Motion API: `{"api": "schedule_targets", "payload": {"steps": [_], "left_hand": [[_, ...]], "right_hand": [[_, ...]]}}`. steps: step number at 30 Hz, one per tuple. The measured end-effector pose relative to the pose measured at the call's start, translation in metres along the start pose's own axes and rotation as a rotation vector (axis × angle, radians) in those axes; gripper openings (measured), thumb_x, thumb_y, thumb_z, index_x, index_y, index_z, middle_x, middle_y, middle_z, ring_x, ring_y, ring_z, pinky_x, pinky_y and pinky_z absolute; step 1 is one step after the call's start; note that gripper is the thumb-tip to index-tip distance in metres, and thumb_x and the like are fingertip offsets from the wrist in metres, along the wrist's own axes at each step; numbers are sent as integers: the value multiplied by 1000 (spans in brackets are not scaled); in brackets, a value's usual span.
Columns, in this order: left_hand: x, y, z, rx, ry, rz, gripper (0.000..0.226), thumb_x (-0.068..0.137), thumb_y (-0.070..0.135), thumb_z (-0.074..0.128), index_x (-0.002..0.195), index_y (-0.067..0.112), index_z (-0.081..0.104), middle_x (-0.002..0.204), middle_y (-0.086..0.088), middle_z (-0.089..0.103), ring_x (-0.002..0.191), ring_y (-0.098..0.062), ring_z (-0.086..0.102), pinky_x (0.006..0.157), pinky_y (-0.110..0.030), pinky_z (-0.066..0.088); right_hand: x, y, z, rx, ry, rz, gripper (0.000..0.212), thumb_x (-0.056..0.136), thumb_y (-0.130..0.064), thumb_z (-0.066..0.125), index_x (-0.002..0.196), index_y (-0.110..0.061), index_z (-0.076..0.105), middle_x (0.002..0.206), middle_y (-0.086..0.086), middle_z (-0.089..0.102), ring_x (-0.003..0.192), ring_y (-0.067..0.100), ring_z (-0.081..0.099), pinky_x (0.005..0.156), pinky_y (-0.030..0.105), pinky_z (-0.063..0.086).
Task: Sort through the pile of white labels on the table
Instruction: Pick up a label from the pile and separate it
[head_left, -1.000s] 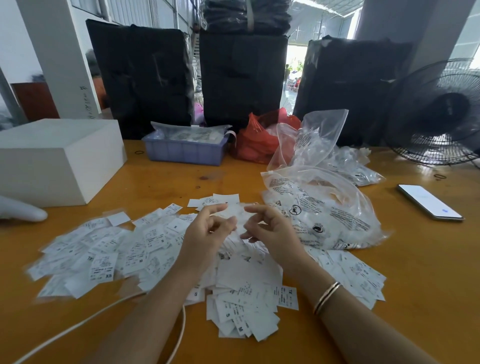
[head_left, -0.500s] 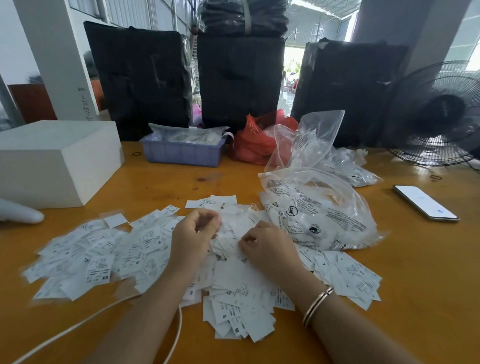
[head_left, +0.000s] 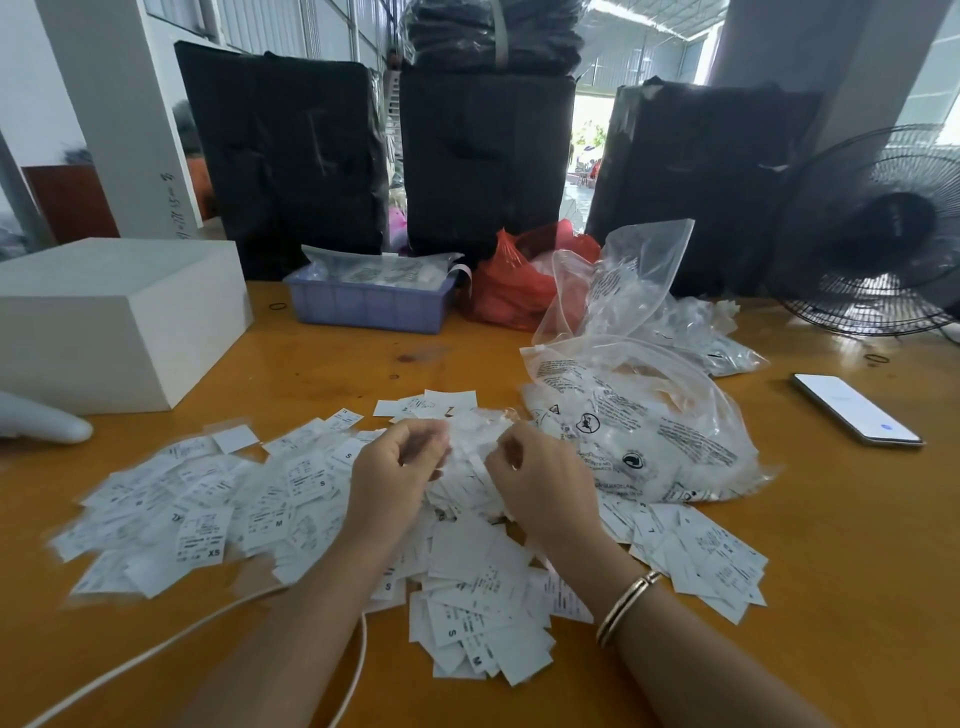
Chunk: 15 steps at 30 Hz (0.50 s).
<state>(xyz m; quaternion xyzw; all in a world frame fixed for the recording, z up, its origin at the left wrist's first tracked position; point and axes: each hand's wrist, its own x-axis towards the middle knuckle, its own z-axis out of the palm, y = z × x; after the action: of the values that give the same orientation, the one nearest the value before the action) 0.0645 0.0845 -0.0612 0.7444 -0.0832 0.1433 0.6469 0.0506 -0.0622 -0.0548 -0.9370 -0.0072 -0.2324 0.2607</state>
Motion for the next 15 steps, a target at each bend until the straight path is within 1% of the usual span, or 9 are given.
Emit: {"api": "schedule_targets", "payload": {"steps": [2,4,6,8,9,11,13,14,15], "left_hand": [[-1,1,0,-23,2,-3,13,91,20,60,89,32,66,80,8,71,76,2,66,62,-10,51],[-1,1,0,-49,4,-14,11,91,23,60,89,31,67,77,9,71,75,1,67,61,-10,51],[0,1,0,-82,2,-44,9,90,24,62,89,30,67,75,11,72,75,0,67,60,-10,51],[1,2,0,-174,-3,-106,7,88,22,64,88,26,69,76,11,72,74,-3,68,61,-12,52],[3,2,0,-256,-3,-156,6,87,20,65,88,23,70,77,8,73,76,-5,69,63,-15,54],[5,4,-2,-448,-21,-250,6,86,13,65,89,14,70,86,-1,74,83,-13,71,68,-23,56],[5,5,-3,-561,-67,-283,7,85,10,64,89,10,69,95,-9,74,90,-19,71,70,-28,57],[5,5,-3,-591,-90,-286,7,84,11,64,88,10,69,97,-11,73,92,-21,71,70,-29,57],[5,6,-3,-611,-106,-285,8,80,12,65,88,11,68,98,-12,73,92,-22,71,70,-29,58]], "right_hand": [[2,2,0,255,-7,120,8,88,-24,54,81,-25,51,64,-8,55,53,7,45,49,21,33],[3,5,-1,500,2,231,11,89,-19,56,82,-27,51,75,-1,63,60,10,51,52,20,37],[4,8,-3,702,40,310,12,88,-13,58,86,-24,54,85,6,66,70,14,56,54,17,41],[2,9,-5,892,52,332,18,88,-6,58,92,-24,59,84,0,67,76,13,61,58,12,46],[2,9,-6,966,34,320,21,88,-4,58,96,-24,62,84,-4,69,79,12,64,63,12,49],[1,9,-6,996,-4,272,25,88,-3,59,96,-23,70,92,-6,71,84,7,66,71,16,51],[-1,7,-6,1027,-5,248,30,87,-1,61,80,-26,76,99,-4,66,84,-1,62,72,14,49],[-1,6,-6,1074,-4,245,34,86,1,62,73,-27,77,103,-2,61,87,0,61,75,15,49],[-1,5,-5,1114,-9,247,36,85,2,62,70,-27,77,106,0,60,93,4,61,79,17,50]]}}
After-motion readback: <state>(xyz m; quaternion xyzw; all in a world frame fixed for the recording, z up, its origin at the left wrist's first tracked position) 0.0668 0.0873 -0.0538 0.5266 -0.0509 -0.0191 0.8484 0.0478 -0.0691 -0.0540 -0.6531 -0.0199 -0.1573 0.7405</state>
